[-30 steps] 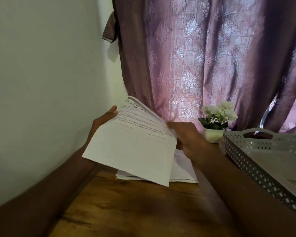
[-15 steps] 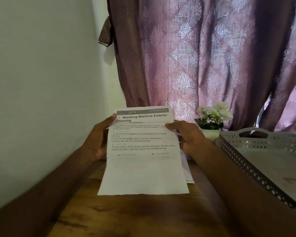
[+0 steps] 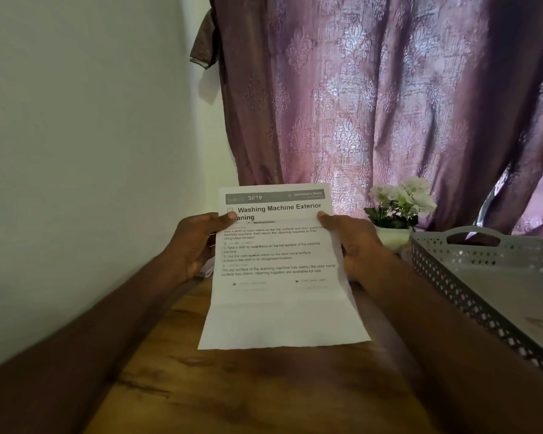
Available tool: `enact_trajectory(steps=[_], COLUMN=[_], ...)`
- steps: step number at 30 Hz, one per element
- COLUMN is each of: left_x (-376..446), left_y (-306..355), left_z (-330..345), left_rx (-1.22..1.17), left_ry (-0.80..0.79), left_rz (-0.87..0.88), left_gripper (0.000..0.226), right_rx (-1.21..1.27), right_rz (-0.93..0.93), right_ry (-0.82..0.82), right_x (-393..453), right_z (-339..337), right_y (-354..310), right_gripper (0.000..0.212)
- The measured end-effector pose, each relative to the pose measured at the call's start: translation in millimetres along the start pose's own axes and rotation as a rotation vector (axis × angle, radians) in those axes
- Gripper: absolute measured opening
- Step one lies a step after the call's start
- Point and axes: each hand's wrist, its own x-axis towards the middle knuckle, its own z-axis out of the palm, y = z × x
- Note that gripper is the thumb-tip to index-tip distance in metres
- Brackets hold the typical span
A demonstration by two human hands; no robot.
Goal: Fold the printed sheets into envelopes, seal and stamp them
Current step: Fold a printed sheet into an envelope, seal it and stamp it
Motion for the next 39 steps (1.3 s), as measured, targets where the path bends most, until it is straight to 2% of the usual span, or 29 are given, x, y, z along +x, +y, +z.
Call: enact_trajectory(steps=[6, 11, 18, 26, 30, 35, 39], left_x=[3.1, 5.7, 5.0, 4.9, 5.0, 4.3, 6.3], left_y=[-0.8, 1.5, -1.3, -2.3, -1.3, -1.8, -3.4], left_z=[-2.1, -3.6, -2.8, -3.2, -6.0, -3.3, -3.7], left_rx=[0.027, 0.026, 0.087, 0.106, 0.105, 0.088, -0.035], left_ry=[0.083, 0.164, 0.19, 0.183, 0.156, 0.153, 0.148], left_rz=[0.091, 0.094, 0.15, 0.177, 0.202, 0.196, 0.143], left_gripper=[0.033, 0.007, 0.017, 0.01, 0.017, 0.015, 0.02], right_rx=[-0.053, -0.096, -0.247, -0.141, -0.118, -0.02, 0.036], right_rz=[-0.02, -0.049, -0.163, -0.146, -0.131, -0.088, -0.043], right_ry=[0.066, 0.079, 0.092, 0.083, 0.061, 0.095, 0.042], right_x=[2.5, 4.8, 11.0, 17.2, 18.0, 13.4, 13.2], right_z=[2.0, 4.2, 1.1, -2.7, -2.5, 0.3, -5.4], right_y=[3.0, 0.8, 2.8, 5.2, 7.4, 4.1, 3.5], right_gripper=[0.028, 0.025, 0.016, 0.025, 0.028, 0.017, 0.034])
